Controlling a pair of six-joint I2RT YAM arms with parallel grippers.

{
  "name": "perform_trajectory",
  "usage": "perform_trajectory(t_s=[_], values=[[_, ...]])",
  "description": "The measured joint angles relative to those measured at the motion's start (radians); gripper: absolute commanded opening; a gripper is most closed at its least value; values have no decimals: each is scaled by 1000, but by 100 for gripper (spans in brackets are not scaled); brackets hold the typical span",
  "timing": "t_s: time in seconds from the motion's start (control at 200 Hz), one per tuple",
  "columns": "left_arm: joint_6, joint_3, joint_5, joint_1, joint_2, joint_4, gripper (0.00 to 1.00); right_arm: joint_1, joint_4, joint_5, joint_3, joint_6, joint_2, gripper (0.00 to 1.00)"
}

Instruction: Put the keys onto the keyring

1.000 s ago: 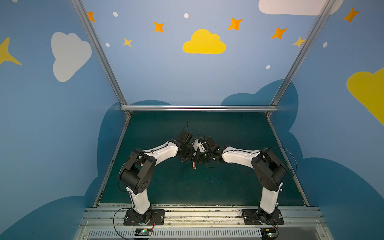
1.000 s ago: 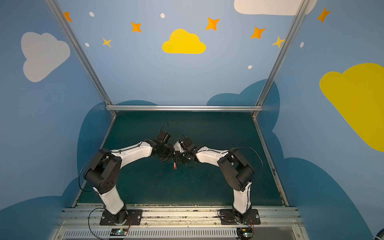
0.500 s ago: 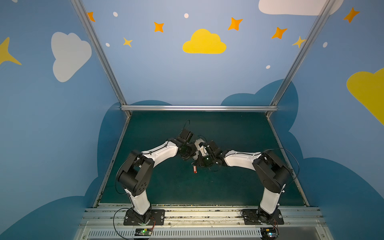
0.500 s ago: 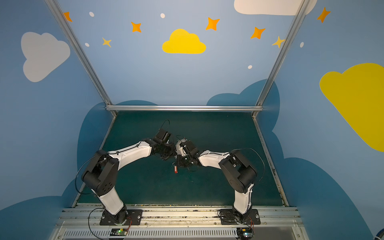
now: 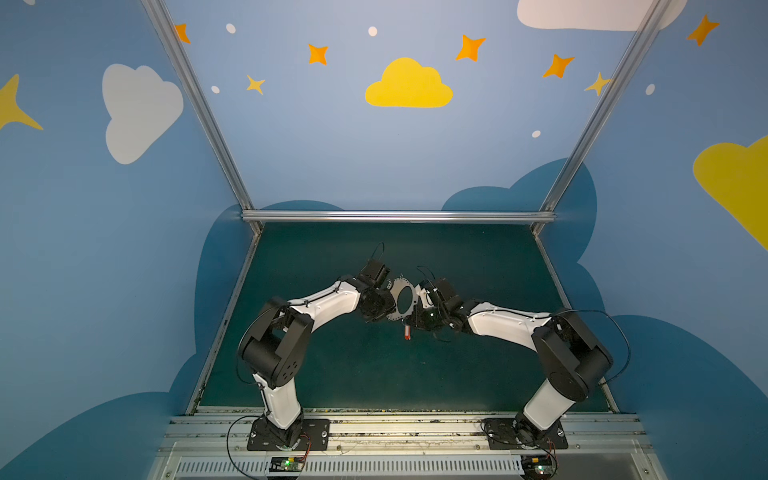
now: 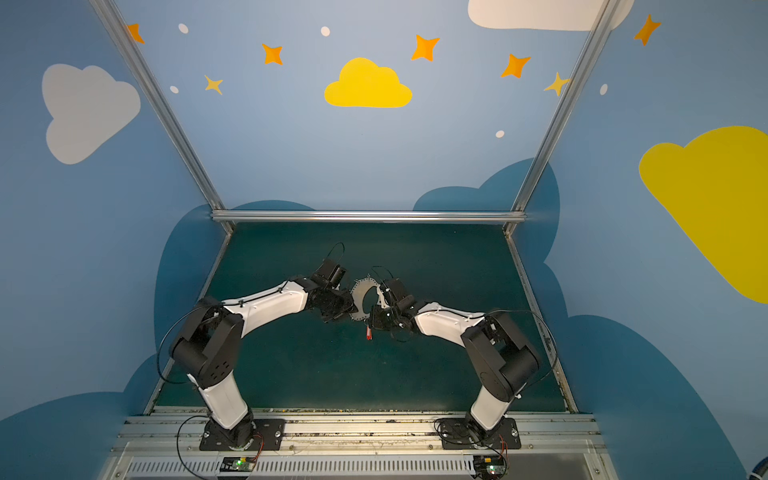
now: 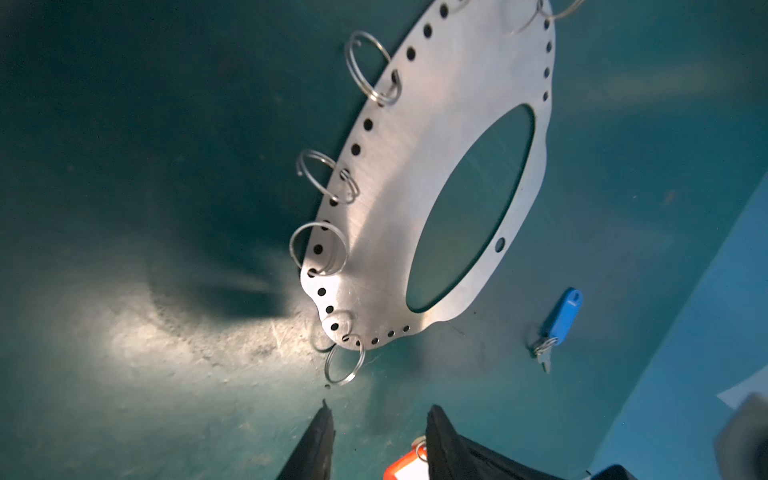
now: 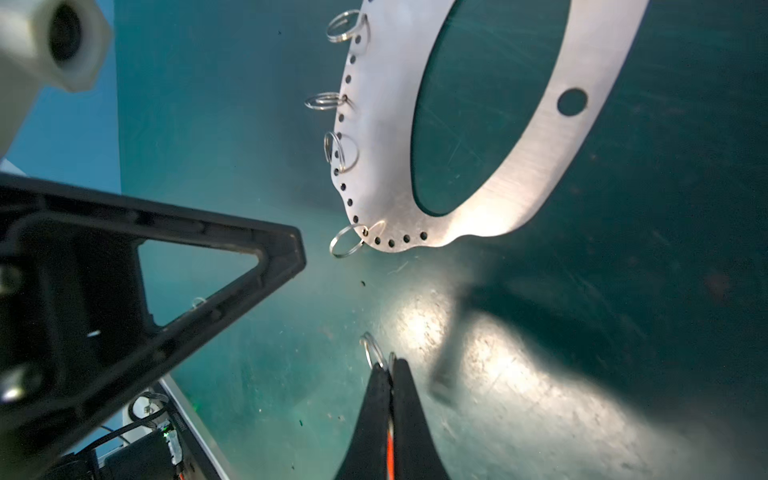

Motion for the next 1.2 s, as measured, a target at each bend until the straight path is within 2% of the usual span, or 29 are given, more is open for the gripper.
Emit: perform_trajectory(t_s=[0.28, 0.481, 0.676, 0.806, 0.866, 0.986, 1.202], values=[[108, 132, -52, -18, 109, -118, 37, 0, 1, 2, 0, 3, 0, 0], [166, 172, -106, -23, 146, -190, 36, 0, 3, 2, 0, 9, 0, 0], [195, 210, -115, -29, 172, -214, 35, 0, 3, 2, 0, 16, 0, 0], [206, 212, -115, -34, 194, -219, 28, -1, 3, 2, 0, 17, 0, 0], [211, 212, -118, -34, 203, -221, 18, -2, 3, 2, 0, 17, 0, 0], [215, 212, -129, -35, 208, -229, 5, -5, 3, 0, 0, 17, 0, 0], [207, 212, -134, -35, 208, -228, 4, -3, 2, -5, 4, 17, 15, 0]])
